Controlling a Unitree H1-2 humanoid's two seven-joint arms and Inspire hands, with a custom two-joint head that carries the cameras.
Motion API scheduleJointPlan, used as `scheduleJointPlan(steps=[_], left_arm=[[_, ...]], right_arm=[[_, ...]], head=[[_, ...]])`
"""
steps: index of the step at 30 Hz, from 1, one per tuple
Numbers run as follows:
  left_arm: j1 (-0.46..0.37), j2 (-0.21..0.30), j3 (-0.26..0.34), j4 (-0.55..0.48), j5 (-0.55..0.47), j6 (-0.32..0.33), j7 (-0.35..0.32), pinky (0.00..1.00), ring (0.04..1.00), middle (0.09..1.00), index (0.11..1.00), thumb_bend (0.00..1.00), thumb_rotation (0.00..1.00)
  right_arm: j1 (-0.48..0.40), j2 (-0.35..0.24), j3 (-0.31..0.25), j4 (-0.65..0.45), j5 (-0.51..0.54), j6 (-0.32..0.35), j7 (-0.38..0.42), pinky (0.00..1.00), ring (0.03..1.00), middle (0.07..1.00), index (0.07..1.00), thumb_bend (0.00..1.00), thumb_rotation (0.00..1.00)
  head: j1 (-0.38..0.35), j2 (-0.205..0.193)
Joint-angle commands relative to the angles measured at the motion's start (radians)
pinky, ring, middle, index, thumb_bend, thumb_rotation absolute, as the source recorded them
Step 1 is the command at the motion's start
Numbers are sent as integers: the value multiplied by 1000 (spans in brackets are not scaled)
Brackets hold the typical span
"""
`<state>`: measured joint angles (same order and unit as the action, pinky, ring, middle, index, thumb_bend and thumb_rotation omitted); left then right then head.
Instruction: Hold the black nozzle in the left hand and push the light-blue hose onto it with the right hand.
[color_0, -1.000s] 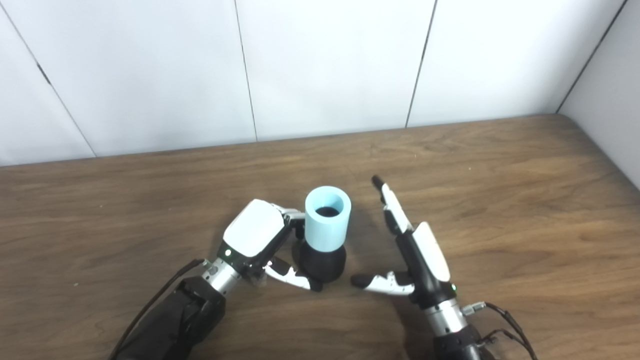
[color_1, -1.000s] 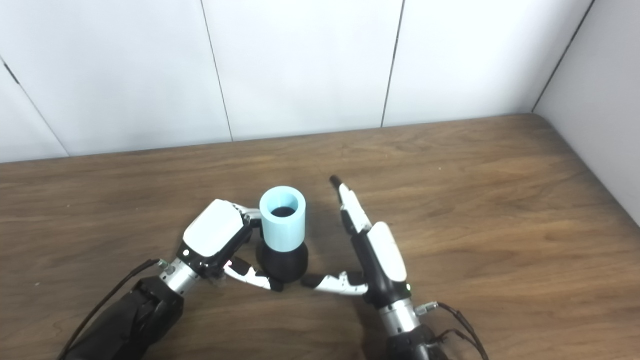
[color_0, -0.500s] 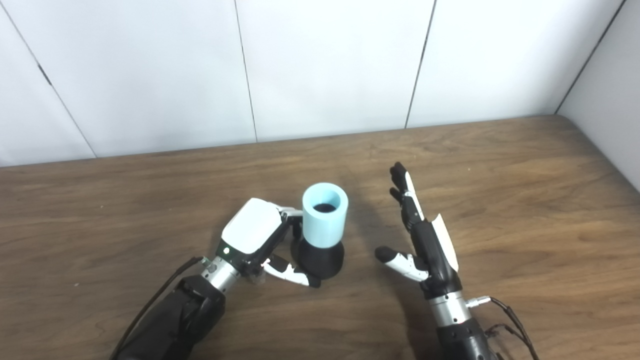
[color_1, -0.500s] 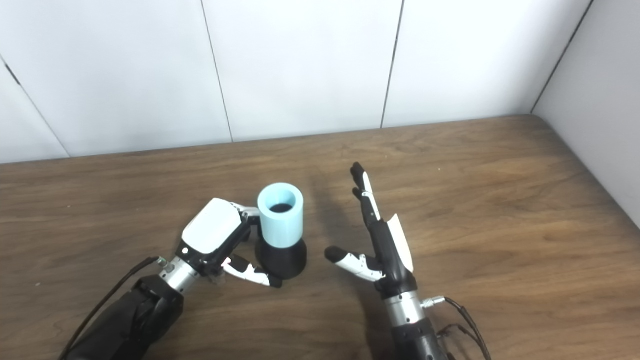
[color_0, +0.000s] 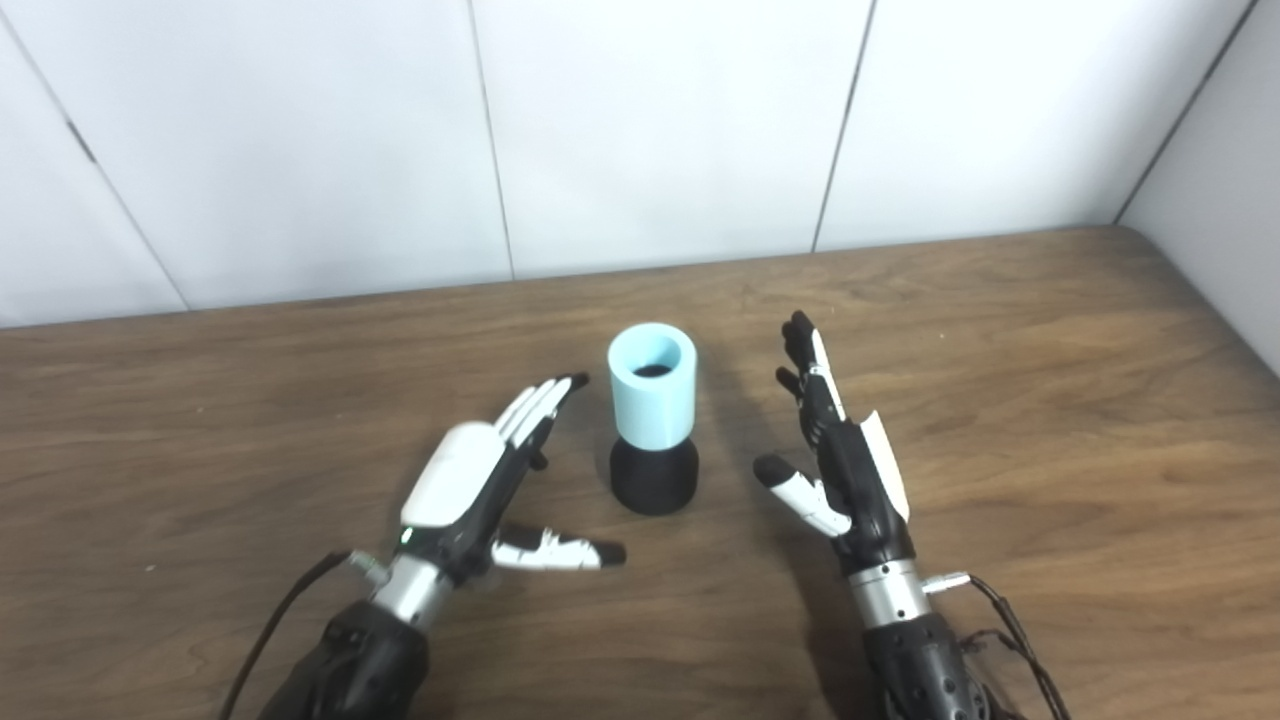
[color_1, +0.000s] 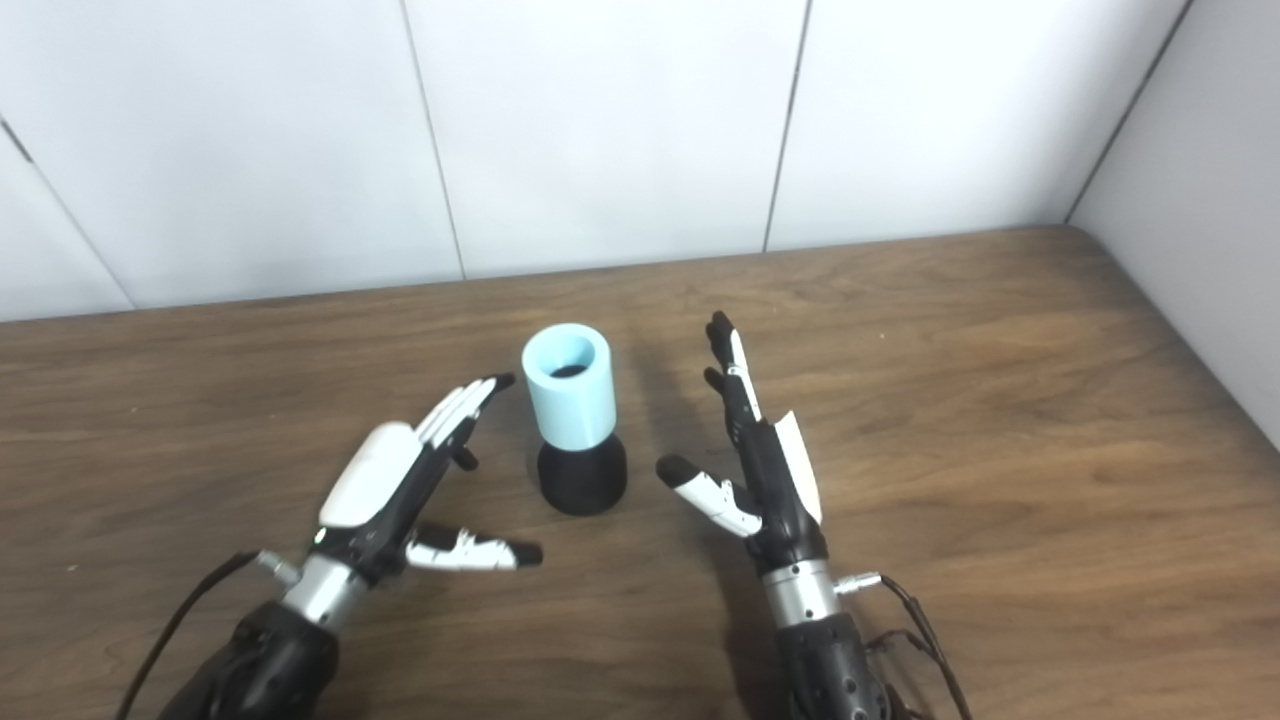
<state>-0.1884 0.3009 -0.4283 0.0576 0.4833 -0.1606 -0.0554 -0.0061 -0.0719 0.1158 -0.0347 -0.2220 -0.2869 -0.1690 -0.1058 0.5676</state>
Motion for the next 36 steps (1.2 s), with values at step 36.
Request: scheduleJointPlan(steps=[36], left_arm=[[122, -70, 427, 151, -426, -270, -52, 830, 879, 877, 891, 826, 551]], right_arm=[[-174, 14, -87, 414, 22, -162, -42, 915, 964, 980, 975, 531, 858]], head=[[77, -184]])
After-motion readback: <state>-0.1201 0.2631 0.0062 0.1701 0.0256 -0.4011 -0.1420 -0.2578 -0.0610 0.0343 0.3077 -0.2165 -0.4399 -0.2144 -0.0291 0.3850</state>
